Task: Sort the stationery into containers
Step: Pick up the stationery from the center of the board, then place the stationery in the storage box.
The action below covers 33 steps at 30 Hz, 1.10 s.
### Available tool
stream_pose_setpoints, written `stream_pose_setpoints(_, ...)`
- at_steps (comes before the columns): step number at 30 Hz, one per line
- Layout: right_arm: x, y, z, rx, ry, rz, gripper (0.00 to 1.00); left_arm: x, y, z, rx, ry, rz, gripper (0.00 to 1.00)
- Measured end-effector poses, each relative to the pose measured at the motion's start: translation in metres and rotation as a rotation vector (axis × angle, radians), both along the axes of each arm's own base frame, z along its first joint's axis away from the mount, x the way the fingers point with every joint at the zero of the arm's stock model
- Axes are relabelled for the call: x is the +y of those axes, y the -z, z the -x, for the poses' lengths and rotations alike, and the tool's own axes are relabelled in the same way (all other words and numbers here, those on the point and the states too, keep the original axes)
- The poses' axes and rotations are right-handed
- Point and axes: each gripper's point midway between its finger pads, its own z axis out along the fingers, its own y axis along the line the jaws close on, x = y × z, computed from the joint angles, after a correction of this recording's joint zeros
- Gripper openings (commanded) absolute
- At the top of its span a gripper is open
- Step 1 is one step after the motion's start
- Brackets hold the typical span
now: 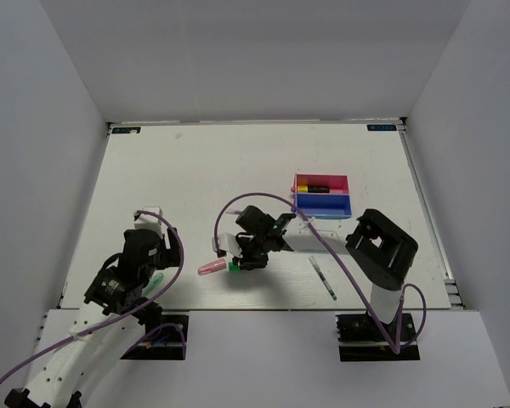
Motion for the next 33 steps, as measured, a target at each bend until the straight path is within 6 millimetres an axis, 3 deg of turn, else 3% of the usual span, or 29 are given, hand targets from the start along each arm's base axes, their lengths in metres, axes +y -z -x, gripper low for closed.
stream_pose_setpoints(4, -0.003, -0.002, -0.006, -0.027, 0.031, 0.008, 0.0, -0.002, 0.001, 0.0, 0.003, 0.008, 0.006, 0.88)
stream_pose_setpoints(8, -0.021, -0.006, -0.008, -0.042, 0.066, 0.069, 0.0, -0.006, 0.001, 0.001, 0.008, 0.026, 0.019, 0.88)
stream_pose_setpoints(11, -0.034, -0.021, -0.011, -0.061, 0.09, 0.09, 0.0, -0.009, 0.001, 0.001, 0.011, 0.038, 0.027, 0.88)
stream_pose_setpoints(17, -0.034, -0.089, -0.039, -0.197, 0.165, -0.003, 0.0, -0.013, 0.002, 0.0, 0.014, 0.053, 0.039, 0.88)
stream_pose_setpoints(21, -0.047, -0.134, -0.077, -0.376, 0.253, -0.046, 0.0, -0.015, 0.002, 0.0, 0.017, 0.062, 0.045, 0.88)
stream_pose_setpoints(24, -0.073, -0.151, -0.114, -0.498, 0.349, -0.02, 0.0, -0.016, 0.002, 0.0, 0.021, 0.068, 0.048, 0.88)
stream_pose_setpoints(27, -0.111, -0.156, -0.152, -0.576, 0.454, 0.043, 0.0, -0.017, 0.003, 0.0, 0.024, 0.073, 0.051, 0.88)
stream_pose_setpoints(33, -0.185, -0.164, -0.205, -0.654, 0.586, 0.128, 0.0, -0.021, 0.004, 0.0, 0.031, 0.089, 0.057, 0.88)
